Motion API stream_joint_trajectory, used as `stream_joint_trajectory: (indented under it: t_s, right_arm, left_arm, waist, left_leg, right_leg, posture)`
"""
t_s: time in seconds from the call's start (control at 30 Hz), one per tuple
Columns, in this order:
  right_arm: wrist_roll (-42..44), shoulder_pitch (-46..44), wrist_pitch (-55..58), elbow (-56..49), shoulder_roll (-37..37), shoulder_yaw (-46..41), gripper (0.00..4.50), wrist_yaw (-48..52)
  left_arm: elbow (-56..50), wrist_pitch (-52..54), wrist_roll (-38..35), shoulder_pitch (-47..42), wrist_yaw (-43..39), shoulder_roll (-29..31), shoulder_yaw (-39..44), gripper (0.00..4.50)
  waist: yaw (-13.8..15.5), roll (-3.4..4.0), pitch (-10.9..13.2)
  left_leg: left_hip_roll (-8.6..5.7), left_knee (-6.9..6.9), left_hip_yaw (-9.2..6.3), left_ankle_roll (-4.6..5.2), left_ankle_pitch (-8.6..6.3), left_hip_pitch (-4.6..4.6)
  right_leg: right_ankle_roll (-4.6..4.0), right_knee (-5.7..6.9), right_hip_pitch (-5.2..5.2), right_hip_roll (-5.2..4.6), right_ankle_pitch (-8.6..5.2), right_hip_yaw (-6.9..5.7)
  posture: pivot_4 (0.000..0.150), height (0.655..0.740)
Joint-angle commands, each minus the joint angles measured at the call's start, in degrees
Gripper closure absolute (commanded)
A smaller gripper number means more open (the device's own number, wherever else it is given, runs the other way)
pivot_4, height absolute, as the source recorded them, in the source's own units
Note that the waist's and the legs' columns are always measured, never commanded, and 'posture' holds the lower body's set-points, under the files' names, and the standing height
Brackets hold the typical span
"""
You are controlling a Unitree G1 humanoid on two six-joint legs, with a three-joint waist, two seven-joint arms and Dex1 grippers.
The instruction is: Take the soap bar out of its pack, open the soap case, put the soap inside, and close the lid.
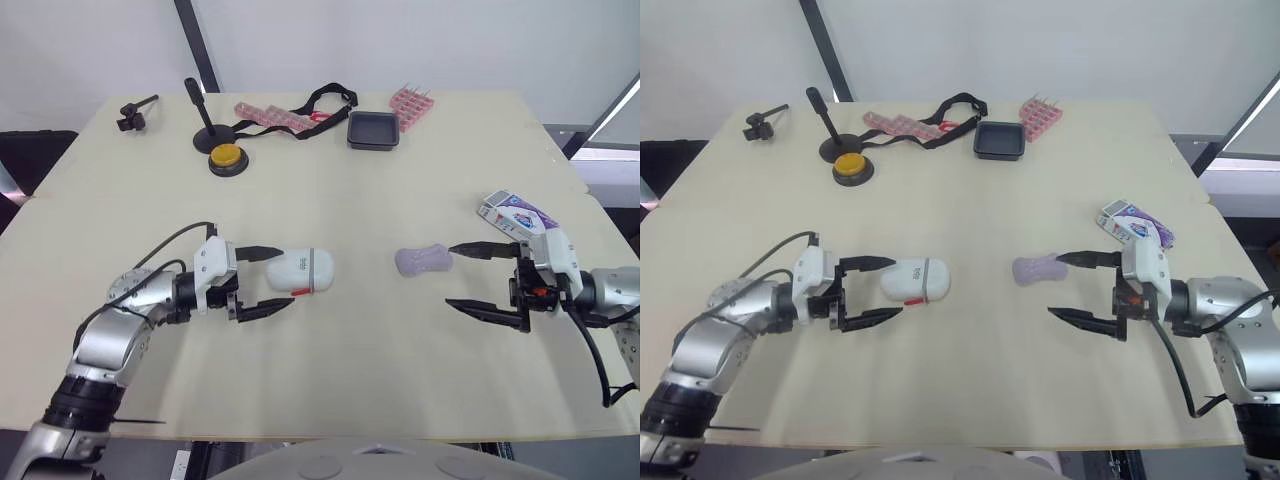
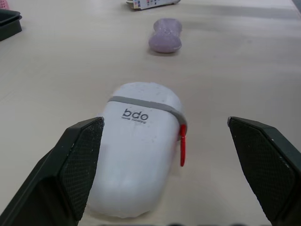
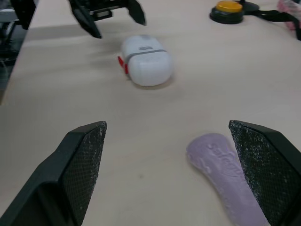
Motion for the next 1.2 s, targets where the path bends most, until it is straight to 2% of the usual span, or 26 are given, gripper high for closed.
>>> stream_joint_trajectory:
  t_s: [0.03, 0.2, 0.33, 0.6, 1.2]
  right_arm:
    - [0.58, 2.41, -3.35, -1.66, -0.03, -0.77, 0.03, 1.79]
    - [2.64, 6.69, -4.74, -1.74, 3.14, -2.01, 0.03, -0.53]
    - [1.08, 8.46, -8.02, -0.33, 5.52, -1.64, 0.03, -1.51]
    - [-0.70, 9.52, -11.36, 0.14, 6.30, -0.87, 0.03, -3.28]
    - [0.19, 11.36, -9.81, -2.03, 5.01, -0.36, 0.03, -5.00]
  left_arm:
    - [3.12, -1.78, 1.52, -3.28, -3.37, 1.61, -0.95, 0.00]
    - [8.73, -2.23, 3.70, -9.44, -6.93, 1.70, -3.38, 0.00]
    - [11.38, -2.70, 5.15, -11.81, -9.37, 1.64, -5.17, 0.00]
    - [18.47, -6.75, 10.23, -16.84, -9.50, -0.04, -8.05, 0.00]
    - [23.69, -12.54, 15.03, -18.08, -8.11, -3.62, -10.49, 0.00]
  waist:
    - [0.00, 0.00, 0.00]
    - [0.19, -0.03, -0.02]
    - [0.08, -0.03, -0.02]
    - [0.21, -0.06, -0.03]
    - [0.26, -0.08, -0.03]
  left_leg:
    - [0.00, 0.00, 0.00, 0.01, 0.00, 0.00]
    - [0.00, 0.05, -0.01, 0.03, -0.01, -0.06]
    - [0.00, 0.06, -0.01, 0.04, -0.02, -0.07]
    - [-0.03, 0.08, -0.02, 0.04, -0.02, -0.10]
    - [-0.02, 0.08, -0.04, 0.04, -0.03, -0.12]
  right_leg:
    - [0.00, 0.00, 0.00, 0.00, 0.00, 0.00]
    - [0.00, 0.00, -0.03, -0.02, 0.00, -0.01]
    - [-0.01, 0.02, -0.05, -0.02, 0.00, 0.00]
    - [-0.01, 0.03, -0.05, -0.05, 0.00, -0.02]
    - [0.00, 0.02, -0.05, -0.06, 0.00, 0.01]
  posture:
    - [0.150, 0.7291]
    - [0.150, 0.7291]
    - [0.150, 0.7291]
    - [0.150, 0.7291]
    - [0.150, 0.7291]
